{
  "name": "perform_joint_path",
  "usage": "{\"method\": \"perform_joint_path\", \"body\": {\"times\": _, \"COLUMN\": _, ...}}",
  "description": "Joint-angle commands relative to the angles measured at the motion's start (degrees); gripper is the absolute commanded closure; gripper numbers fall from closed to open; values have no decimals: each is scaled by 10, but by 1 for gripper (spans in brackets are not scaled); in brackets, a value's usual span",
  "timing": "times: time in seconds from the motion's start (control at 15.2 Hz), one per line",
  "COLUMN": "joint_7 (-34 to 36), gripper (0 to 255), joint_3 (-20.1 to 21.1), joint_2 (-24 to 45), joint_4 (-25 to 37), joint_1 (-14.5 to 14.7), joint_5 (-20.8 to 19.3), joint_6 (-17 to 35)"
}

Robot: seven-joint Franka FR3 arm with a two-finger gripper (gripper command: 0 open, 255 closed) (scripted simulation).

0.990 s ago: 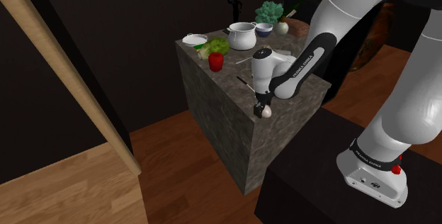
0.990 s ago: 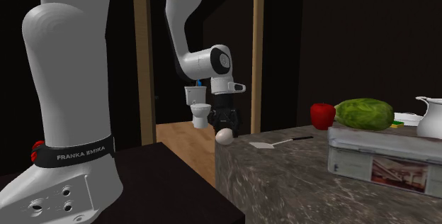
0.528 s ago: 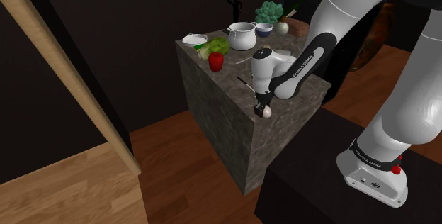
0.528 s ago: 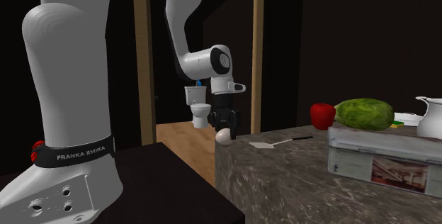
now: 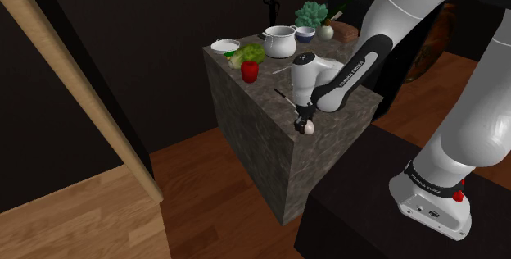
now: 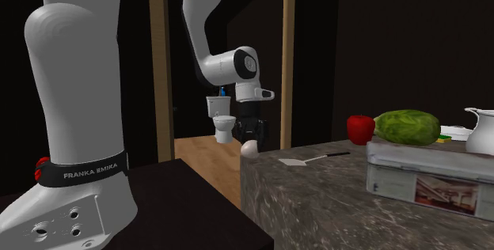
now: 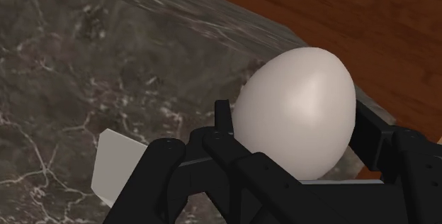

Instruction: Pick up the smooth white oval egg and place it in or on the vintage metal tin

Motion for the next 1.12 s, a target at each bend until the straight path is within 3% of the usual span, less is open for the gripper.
{"method": "perform_joint_path", "body": {"times": 0.0, "joint_7": -11, "gripper": 255, "joint_3": 3, "joint_2": -15, "joint_4": 0, "joint_1": -1, "joint_5": 12, "joint_6": -14}}
{"method": "perform_joint_path", "body": {"times": 1.06, "joint_7": -81, "gripper": 255, "joint_3": 11, "joint_2": -135, "joint_4": 15, "joint_1": 5, "joint_5": 88, "joint_6": -140}}
